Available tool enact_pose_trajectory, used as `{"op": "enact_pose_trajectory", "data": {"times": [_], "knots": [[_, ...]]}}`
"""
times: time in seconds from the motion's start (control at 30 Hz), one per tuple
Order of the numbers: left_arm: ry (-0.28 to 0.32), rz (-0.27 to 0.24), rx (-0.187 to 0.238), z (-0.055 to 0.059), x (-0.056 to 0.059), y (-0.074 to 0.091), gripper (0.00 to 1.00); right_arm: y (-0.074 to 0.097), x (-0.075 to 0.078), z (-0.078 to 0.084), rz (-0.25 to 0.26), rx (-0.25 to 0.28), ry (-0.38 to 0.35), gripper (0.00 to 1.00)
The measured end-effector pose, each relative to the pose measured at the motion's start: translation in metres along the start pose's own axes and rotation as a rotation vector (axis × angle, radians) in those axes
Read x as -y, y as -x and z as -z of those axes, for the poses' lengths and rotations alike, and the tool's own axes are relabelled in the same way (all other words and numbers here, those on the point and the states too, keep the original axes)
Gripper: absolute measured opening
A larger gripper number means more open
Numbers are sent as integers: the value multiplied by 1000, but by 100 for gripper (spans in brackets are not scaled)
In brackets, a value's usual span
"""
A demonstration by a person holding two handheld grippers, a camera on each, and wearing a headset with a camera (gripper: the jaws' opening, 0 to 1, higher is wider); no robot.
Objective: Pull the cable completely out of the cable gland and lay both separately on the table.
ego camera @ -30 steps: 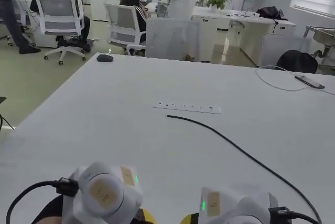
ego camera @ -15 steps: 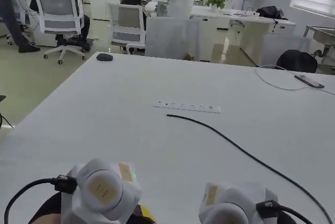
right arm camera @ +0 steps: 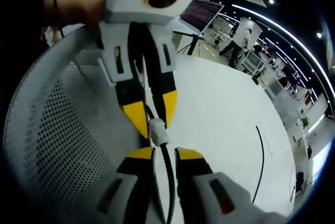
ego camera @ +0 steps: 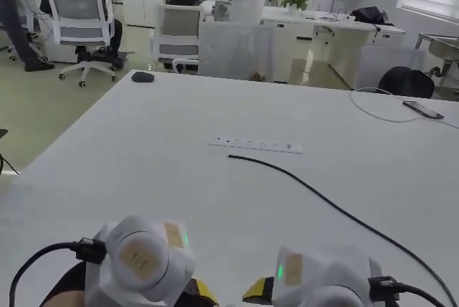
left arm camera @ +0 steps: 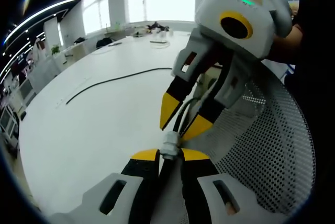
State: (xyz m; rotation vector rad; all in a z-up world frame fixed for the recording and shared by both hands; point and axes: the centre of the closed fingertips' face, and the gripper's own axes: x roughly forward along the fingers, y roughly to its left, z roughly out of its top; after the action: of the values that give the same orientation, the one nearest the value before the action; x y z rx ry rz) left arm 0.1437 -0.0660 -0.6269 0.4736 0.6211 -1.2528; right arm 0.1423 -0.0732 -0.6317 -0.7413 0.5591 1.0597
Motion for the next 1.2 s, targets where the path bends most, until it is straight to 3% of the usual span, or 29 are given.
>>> {"op": "enact_pose_trajectory", "data": {"times": [0.1,0.33,0.6,0.63,0.73,0.83,0.97,1.1,1.2], "knots": [[-3,0,4,-1,0,0,16,0,3,1,13,-8,14,6],[-5,-26,7,-2,-6,1,16,0,10,11,40,-42,-36,6],[-6,-58,5,-2,-11,3,16,2,21,58,98,-274,-102,5],[-3,-60,10,-2,-12,4,16,2,21,61,98,-282,-110,5],[-1,-57,10,-2,-11,4,16,1,18,57,74,-263,-123,8],[-6,-55,7,-2,-11,4,16,-3,13,30,46,-129,-87,20],[-11,-50,17,-3,-10,4,16,-1,10,7,38,-28,-22,18],[-18,-41,17,-4,-8,4,16,3,9,-3,41,17,-1,11],[-16,-41,25,-5,-8,4,16,3,10,-2,46,16,-5,6]]}}
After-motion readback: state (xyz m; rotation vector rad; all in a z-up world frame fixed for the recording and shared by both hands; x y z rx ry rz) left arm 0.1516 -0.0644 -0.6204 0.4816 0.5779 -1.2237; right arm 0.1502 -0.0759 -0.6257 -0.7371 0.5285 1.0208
